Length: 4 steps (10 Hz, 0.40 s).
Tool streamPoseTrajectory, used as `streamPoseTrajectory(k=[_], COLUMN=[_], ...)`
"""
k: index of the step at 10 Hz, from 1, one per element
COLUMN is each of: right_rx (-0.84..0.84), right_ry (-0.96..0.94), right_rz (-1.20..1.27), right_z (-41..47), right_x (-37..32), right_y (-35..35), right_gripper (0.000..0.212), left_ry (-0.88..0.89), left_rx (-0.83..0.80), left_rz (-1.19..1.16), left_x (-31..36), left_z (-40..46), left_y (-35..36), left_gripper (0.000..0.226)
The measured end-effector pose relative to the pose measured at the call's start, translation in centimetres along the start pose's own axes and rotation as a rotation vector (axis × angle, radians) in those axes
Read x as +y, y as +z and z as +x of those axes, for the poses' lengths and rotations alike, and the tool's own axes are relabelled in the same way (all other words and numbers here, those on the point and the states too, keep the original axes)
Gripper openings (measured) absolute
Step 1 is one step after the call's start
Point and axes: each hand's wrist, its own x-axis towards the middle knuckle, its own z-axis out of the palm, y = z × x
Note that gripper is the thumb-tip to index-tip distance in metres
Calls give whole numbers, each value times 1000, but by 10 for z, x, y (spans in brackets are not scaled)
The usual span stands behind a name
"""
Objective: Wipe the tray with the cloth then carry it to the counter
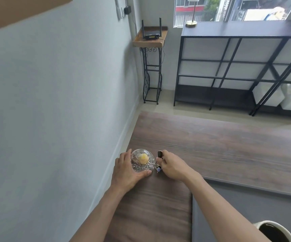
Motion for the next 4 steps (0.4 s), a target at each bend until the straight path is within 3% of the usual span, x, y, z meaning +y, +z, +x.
streamPoseTrajectory(k=[2,4], right_rx=[31,98], right_ry=[-17,9], right_rz=[-8,-15], right_z=[-2,-18], right_x=[2,-4], right_y=[0,-8], right_gripper=[27,56], left_ry=[19,37], left_rx=[7,59], left_rz=[14,5], left_x=[-1,0], left_z=[-2,-10], left_y=[2,0], left_gripper=[137,135])
